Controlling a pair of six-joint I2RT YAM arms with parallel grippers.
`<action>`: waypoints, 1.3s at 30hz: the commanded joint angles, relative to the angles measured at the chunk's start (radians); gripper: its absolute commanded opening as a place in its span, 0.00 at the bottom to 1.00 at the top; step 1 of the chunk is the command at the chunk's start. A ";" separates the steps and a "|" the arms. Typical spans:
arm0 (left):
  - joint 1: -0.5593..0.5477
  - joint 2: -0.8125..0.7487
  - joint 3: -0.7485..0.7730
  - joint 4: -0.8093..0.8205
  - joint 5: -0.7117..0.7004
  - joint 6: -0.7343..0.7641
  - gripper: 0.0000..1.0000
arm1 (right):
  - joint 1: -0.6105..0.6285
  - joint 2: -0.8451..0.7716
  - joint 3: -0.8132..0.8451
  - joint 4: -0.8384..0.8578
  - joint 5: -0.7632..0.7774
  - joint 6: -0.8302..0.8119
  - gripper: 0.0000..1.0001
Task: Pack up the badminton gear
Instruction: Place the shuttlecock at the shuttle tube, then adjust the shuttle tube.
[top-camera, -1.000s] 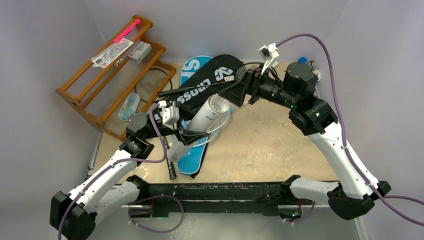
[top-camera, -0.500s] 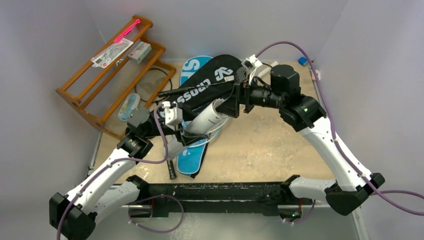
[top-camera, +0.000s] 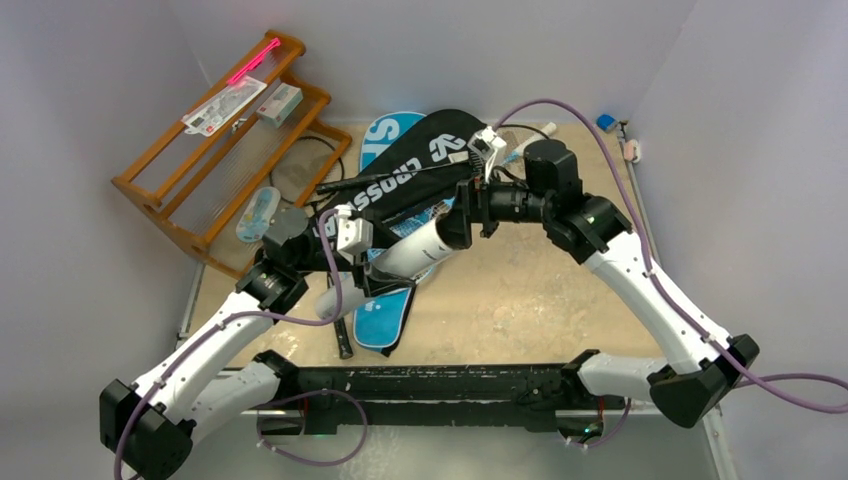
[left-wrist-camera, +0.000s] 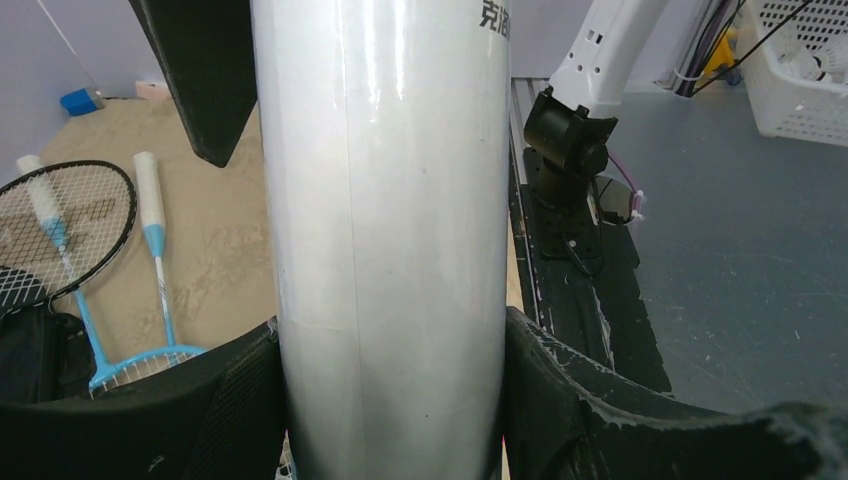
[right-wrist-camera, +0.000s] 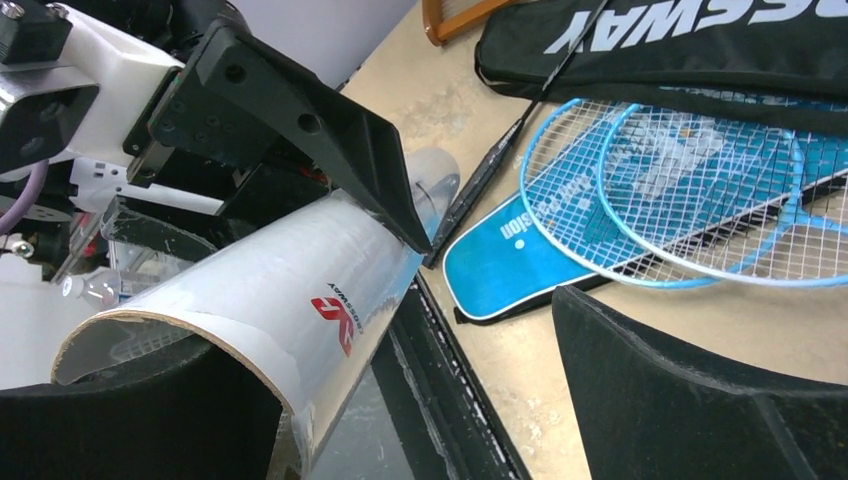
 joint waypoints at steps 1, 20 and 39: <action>-0.010 -0.015 0.068 0.005 0.030 0.070 0.63 | -0.004 -0.067 -0.019 -0.002 0.043 -0.015 0.98; -0.009 0.019 0.070 0.071 -0.356 -0.279 0.62 | -0.004 -0.452 -0.268 0.195 0.338 -0.050 0.99; -0.148 0.329 -0.049 1.009 -0.700 -0.961 0.59 | 0.082 -0.276 -0.501 0.582 0.124 0.089 0.98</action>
